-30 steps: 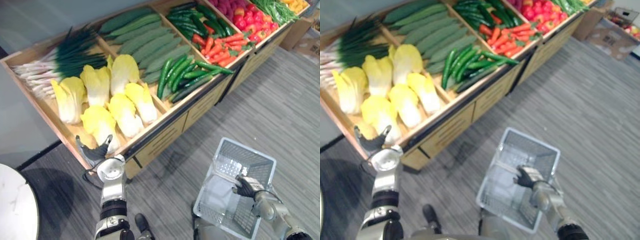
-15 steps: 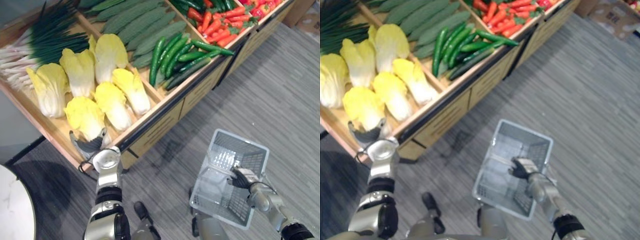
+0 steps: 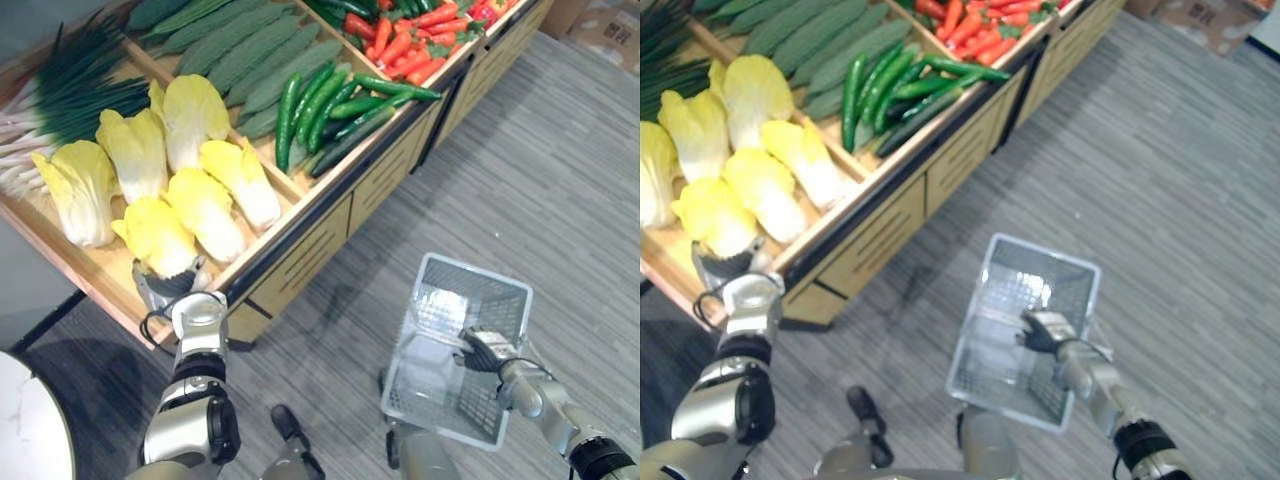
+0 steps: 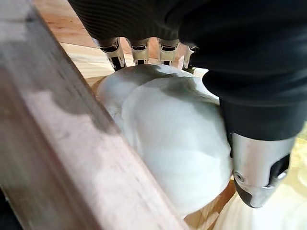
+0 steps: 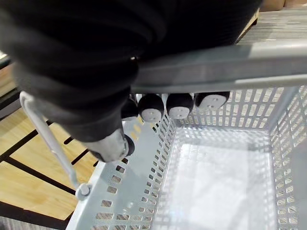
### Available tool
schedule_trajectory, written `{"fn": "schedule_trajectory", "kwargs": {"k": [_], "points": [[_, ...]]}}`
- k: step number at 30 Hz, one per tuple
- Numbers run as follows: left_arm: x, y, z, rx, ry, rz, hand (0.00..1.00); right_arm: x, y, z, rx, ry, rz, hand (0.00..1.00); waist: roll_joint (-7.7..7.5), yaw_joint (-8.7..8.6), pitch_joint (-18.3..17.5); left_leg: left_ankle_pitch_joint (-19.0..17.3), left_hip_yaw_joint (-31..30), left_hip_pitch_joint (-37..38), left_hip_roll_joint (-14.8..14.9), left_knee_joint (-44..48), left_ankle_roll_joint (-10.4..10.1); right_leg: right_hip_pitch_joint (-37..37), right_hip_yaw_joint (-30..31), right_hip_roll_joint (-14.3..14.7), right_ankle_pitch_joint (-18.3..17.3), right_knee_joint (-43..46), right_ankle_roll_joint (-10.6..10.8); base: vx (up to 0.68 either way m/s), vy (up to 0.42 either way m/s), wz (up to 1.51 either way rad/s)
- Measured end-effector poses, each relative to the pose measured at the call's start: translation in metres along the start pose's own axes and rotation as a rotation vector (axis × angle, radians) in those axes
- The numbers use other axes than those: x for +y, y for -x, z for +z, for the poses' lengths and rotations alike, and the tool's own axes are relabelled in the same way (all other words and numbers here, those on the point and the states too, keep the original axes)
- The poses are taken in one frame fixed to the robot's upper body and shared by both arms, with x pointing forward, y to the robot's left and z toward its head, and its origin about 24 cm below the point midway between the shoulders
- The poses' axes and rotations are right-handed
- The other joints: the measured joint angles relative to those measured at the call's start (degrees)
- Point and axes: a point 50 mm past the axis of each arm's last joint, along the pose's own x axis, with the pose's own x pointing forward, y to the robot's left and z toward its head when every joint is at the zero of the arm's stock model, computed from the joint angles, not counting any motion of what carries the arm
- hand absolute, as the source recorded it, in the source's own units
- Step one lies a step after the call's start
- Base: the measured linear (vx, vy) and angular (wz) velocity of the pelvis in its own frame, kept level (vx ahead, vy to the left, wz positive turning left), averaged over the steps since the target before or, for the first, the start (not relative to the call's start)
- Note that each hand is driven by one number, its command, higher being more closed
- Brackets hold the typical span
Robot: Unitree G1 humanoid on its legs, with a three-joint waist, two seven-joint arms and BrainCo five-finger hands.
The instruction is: Pick vegetable in the basket
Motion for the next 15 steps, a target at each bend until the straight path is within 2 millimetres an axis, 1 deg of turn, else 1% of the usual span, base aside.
{"fn": "schedule_trajectory", "kwargs": {"k": [4, 11, 12, 15], "points": [[-0.0009, 0.0002, -0.0017, -0.014, -0.040, -0.011, 0.00, -0.0007, -0.0028, 0.0041, -0.023, 0.004, 0.005, 1.00, 0.08, -0.03, 0.0, 0.4, -0.2, 0.0, -0.1, 0.0, 0.5, 0.1, -0.1, -0.1, 0.4, 0.0, 0.3, 0.00, 0.000, 0.00], [-0.0048, 0.0015, -0.0020, -0.025, -0.066, -0.051, 0.00, -0.0017, -0.0041, 0.0085, -0.047, 0.008, 0.003, 1.00, 0.33, -0.24, -0.1, 0.6, -1.7, -0.1, -0.3, 0.0, 0.6, 0.5, -1.0, -0.4, 0.5, 0.1, 0.3, 0.02, -0.009, 0.06], [-0.0053, 0.0017, -0.0019, -0.027, -0.068, -0.057, 1.00, -0.0012, -0.0042, 0.0089, -0.049, 0.008, 0.005, 1.00, 0.33, -0.26, -0.1, 0.7, -1.8, -0.1, -0.3, 0.0, 0.7, 0.5, -1.1, -0.5, 0.6, 0.1, 0.3, 0.01, -0.007, 0.05], [-0.0059, 0.0021, -0.0018, -0.032, -0.074, -0.063, 1.00, -0.0005, -0.0043, 0.0095, -0.052, 0.009, 0.008, 1.00, 0.38, -0.58, -0.2, 0.7, -2.2, 0.0, -0.5, 0.0, 0.8, 0.7, -1.4, -0.5, 0.6, 0.1, 0.3, 0.02, -0.009, 0.06]]}}
